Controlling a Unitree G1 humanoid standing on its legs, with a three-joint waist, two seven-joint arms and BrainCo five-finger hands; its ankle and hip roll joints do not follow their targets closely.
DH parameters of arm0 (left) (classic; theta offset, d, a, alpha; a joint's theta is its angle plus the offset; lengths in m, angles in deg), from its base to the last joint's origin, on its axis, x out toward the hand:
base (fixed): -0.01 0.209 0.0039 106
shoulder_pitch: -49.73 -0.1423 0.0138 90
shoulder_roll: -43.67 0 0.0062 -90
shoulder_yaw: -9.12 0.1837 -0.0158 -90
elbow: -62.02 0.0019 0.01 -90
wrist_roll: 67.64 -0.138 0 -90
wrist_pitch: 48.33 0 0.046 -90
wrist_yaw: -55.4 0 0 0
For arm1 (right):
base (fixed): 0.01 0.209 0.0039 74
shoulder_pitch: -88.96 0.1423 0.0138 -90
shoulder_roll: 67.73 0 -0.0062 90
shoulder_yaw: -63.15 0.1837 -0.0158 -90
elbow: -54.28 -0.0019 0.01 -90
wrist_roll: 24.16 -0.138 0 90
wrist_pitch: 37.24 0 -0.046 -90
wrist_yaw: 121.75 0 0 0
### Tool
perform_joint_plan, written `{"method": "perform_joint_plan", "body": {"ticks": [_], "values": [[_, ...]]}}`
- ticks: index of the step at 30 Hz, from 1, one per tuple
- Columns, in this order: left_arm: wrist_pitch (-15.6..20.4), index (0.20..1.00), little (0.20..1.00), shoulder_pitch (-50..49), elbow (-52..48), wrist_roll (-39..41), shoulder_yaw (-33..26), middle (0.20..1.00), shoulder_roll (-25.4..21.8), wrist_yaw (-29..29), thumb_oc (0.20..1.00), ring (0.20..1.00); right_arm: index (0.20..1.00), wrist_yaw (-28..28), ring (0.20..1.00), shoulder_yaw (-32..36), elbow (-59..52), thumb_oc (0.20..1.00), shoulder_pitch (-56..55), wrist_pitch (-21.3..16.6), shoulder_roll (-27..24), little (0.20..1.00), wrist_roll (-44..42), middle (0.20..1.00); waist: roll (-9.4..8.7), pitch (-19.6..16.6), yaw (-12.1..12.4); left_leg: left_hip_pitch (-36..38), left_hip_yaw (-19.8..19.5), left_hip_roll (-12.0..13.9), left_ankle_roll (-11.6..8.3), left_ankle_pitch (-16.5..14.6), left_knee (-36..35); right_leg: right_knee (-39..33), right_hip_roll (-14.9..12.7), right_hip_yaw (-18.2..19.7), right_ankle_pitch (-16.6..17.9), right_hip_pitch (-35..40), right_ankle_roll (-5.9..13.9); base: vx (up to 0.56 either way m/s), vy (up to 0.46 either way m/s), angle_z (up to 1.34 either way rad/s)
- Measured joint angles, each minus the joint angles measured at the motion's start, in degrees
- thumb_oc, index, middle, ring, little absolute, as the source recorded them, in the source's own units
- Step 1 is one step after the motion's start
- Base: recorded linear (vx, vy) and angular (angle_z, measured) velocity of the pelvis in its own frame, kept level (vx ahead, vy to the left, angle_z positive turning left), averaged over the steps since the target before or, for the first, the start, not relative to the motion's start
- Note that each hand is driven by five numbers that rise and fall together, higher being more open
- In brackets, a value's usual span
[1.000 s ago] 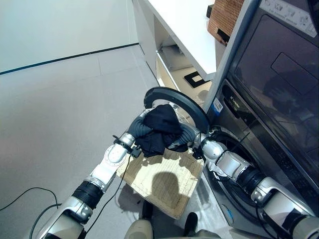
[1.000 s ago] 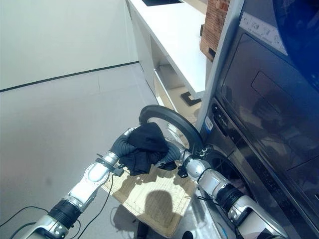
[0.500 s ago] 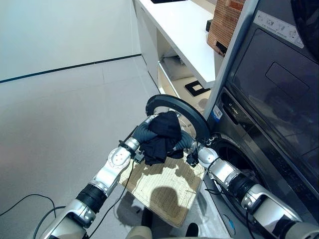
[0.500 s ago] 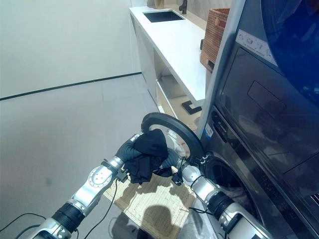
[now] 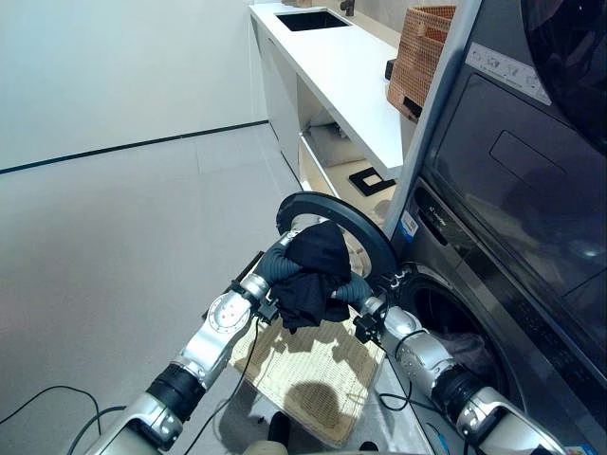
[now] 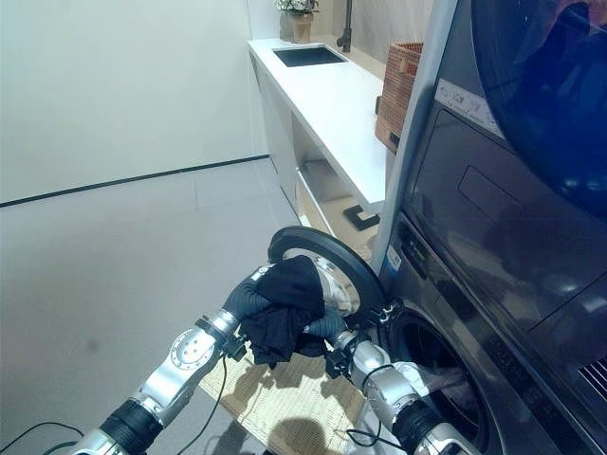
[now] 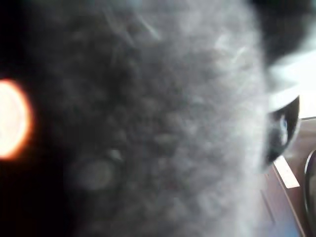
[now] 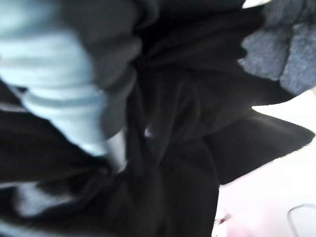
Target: Put the clothes into the washing machine.
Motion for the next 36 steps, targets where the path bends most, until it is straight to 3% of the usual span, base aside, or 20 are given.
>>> {"method": "perform_joint_plan", "body": {"ticks": [20,21,25,30,36], "values": [[0.3,0.203,0.203,-0.08,0.02,0.44,1.34,0.203,0.75,0.3,0.203,0.203,0.2,0.31,0.2,0.16,0.29,0.2,-0.68,-0.26,0.66,0.2,-1.99,0.2,0.36,-1.53,-1.53,-0.01,0.12,0.03,0.02,-0.02,0.0,-0.26,0.05,0.23,0.05,-0.01,-0.06,0.0,0.0,0.0],[0.3,1.0,1.0,-0.07,0.01,0.44,1.37,1.0,0.87,0.3,1.0,1.0,0.2,0.31,0.2,0.18,0.31,0.2,-0.8,-0.27,0.78,0.2,-3.0,0.2,0.41,-1.56,-1.56,0.0,0.14,0.03,0.01,-0.02,0.0,-0.26,0.05,0.25,0.05,-0.02,-0.06,0.0,0.0,0.0],[0.3,1.0,1.0,-0.07,0.01,0.3,2.24,1.0,1.07,0.28,1.0,1.0,0.2,-0.07,0.2,0.59,0.51,0.2,-1.95,-0.71,1.72,0.2,-7.67,0.2,0.83,-1.99,-1.54,0.0,0.25,0.01,0.02,-0.06,0.0,-0.25,0.01,0.37,0.07,-0.12,-0.04,0.0,0.0,0.0],[0.36,1.0,1.0,-0.03,0.0,-2.46,4.5,1.0,1.26,0.48,1.0,1.0,0.2,-1.25,0.2,2.38,2.86,0.2,-4.09,-4.75,3.95,0.2,-15.54,0.2,1.83,-2.71,-1.71,-0.01,1.07,0.06,0.08,-0.18,-0.01,-0.28,0.0,1.18,0.24,-0.44,0.06,-0.02,-0.002,-0.09],[3.56,1.0,1.0,-0.11,0.0,-7.65,5.24,1.0,0.26,2.59,1.0,1.0,0.2,-1.21,0.2,5.45,3.41,0.2,-5.53,-10.99,3.62,0.2,-21.42,0.2,2.18,-2.9,-2.91,-0.09,1.83,0.16,0.08,-0.21,-0.03,-0.3,0.0,1.97,0.48,-0.94,0.09,-0.02,0.002,-0.06]]}}
